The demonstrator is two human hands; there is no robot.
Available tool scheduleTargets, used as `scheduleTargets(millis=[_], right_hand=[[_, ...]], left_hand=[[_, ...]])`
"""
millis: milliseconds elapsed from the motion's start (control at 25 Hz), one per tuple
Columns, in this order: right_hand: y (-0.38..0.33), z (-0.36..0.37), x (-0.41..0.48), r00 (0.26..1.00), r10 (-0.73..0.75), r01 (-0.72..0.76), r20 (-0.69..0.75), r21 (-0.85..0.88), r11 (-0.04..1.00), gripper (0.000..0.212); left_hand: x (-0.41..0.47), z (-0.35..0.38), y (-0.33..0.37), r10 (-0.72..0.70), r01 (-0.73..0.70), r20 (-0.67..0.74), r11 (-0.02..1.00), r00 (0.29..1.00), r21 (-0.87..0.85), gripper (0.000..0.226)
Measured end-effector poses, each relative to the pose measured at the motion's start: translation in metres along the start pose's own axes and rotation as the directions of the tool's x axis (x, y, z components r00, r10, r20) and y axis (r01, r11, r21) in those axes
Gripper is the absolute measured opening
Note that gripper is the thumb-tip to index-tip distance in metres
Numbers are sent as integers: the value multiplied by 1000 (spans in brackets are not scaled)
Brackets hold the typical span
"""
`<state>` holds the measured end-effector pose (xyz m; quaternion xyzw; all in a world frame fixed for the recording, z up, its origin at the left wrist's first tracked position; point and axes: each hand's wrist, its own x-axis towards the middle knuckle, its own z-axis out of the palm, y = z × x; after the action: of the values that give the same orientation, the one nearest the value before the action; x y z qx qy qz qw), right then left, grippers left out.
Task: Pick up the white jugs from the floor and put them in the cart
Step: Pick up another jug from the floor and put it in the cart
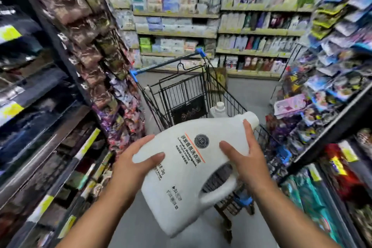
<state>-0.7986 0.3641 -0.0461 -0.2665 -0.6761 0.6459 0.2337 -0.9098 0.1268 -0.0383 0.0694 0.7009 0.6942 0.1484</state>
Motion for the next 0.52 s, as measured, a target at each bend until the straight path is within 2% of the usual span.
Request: scheduleTargets(millis=[80,240,320,520], right_hand=[[8,1,21,996,34,-31,-85,40,999,94],[28,-9,63,969,96,-75,-228,98,992,121],[34,-16,83,957,111,-96,-267,67,993,125],[59,-44,147,920,156,-144,-359,62,988,123]], left_hand=[[48,12,5,-15,10,124,999,992,44,55],[126,54,-1,-42,14,317,996,947,90,53],[153,73,-10,-71,38,353,994,933,98,60],[225,141,-27,-153,110,424,986,892,125,53]])
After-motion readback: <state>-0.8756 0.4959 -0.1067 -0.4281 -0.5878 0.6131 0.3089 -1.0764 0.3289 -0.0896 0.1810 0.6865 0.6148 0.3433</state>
